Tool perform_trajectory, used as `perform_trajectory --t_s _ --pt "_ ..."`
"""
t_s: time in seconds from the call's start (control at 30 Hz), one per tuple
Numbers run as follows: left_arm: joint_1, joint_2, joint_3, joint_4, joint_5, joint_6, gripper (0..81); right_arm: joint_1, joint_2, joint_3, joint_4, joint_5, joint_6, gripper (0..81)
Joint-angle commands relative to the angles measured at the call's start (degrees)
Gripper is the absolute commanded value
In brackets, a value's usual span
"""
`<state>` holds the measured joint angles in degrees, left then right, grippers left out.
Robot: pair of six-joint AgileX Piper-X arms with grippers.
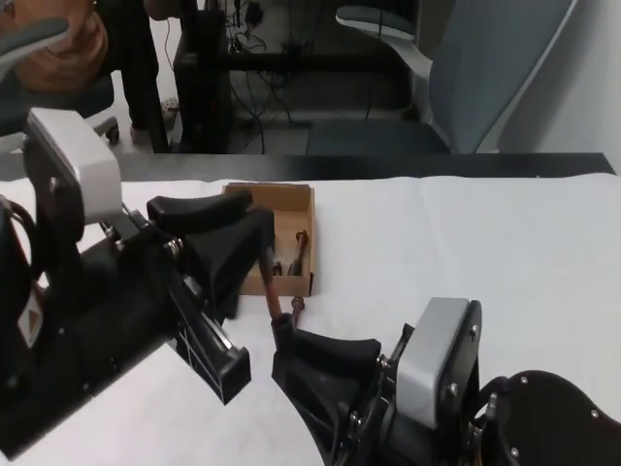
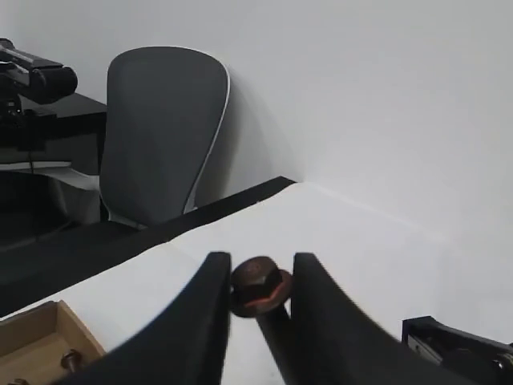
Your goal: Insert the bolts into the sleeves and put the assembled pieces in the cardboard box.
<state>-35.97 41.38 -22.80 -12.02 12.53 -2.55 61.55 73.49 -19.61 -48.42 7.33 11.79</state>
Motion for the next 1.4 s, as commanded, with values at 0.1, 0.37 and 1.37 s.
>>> perform_trajectory --t_s 0.1,0.37,1.37 --pt "-0.22 -0.25 -0.01 0.33 -0.06 -1.32 1.8 0.15 -0.06 -0.37 -2.94 0.29 -0.03 0.6" --pt "-0.22 -0.25 -0.01 0.2 0.58 -2.66 1.8 0.15 -0.06 -0.37 -2.65 -0.97 0.61 0.6" --pt "-0.22 -0.25 -0.01 7.81 3.14 -3.44 70.0 0.15 -0.06 -0.37 -1.03 4.08 -0.19 0.6"
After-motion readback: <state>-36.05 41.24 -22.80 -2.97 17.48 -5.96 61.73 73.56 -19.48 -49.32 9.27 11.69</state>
